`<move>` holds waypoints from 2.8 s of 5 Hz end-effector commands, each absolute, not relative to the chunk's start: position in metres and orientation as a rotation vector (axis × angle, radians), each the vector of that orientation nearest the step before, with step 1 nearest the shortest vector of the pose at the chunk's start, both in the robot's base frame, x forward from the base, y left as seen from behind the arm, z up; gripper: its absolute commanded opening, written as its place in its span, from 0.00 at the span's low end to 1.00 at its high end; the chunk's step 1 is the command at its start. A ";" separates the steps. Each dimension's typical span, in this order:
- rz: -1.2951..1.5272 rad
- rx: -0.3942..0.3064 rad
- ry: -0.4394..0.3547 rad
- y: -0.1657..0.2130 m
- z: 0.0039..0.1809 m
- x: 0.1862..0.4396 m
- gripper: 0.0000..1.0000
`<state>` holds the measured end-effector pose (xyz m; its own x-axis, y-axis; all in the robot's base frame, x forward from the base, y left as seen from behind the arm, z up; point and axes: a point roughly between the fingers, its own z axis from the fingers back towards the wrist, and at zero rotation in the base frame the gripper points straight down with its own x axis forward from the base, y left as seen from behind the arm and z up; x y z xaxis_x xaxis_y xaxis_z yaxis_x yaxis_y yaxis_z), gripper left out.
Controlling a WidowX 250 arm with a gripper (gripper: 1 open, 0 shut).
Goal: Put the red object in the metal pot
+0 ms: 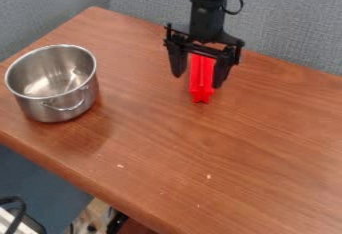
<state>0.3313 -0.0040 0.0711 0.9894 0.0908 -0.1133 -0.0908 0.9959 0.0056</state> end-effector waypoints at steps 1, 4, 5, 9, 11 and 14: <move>0.121 0.014 0.056 0.005 0.080 0.346 1.00; 0.153 0.032 0.079 0.008 0.058 0.359 1.00; 0.157 0.034 0.088 0.009 0.052 0.360 0.00; 0.171 0.029 0.098 0.011 0.048 0.360 0.00; 0.179 0.026 0.103 0.013 0.046 0.361 0.00; 0.191 0.023 0.112 0.014 0.044 0.360 0.00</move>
<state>0.3567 0.0053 0.0378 0.9764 0.1708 -0.1322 -0.1676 0.9852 0.0347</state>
